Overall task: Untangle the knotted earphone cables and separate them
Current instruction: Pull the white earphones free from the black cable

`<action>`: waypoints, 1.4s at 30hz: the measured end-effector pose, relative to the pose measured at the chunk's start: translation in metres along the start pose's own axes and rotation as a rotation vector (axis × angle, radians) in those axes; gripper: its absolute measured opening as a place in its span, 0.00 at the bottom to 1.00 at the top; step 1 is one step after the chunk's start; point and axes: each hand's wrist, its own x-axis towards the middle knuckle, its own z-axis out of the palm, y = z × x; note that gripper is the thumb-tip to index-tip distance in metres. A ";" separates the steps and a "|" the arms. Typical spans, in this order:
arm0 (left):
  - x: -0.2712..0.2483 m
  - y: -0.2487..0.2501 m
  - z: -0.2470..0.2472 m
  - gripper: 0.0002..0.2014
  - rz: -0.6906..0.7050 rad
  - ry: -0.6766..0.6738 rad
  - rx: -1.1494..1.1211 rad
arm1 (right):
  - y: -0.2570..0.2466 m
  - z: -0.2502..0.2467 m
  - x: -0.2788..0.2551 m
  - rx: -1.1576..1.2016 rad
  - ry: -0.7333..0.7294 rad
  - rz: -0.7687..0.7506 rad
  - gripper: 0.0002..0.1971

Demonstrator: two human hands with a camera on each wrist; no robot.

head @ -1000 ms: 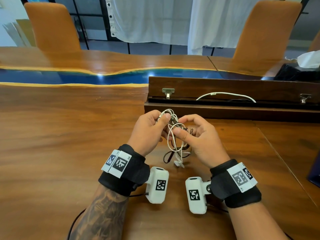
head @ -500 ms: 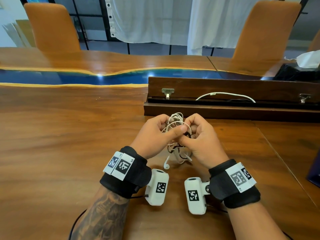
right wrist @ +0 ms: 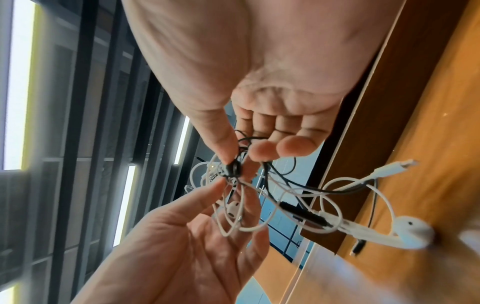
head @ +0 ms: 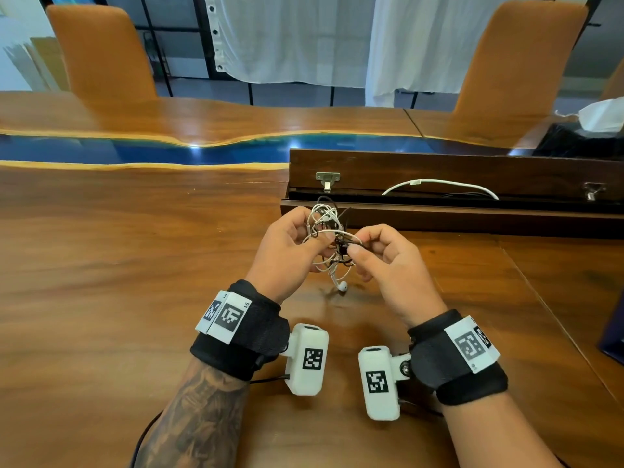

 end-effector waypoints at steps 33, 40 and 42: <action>-0.003 0.002 -0.002 0.03 0.090 -0.098 0.070 | 0.005 -0.003 0.001 -0.156 0.039 -0.063 0.07; 0.000 -0.002 -0.006 0.02 0.035 -0.077 0.142 | 0.003 -0.005 0.001 -0.099 0.016 -0.022 0.13; 0.002 -0.003 -0.008 0.03 0.023 -0.043 0.144 | -0.001 -0.005 0.000 -0.083 -0.008 -0.041 0.17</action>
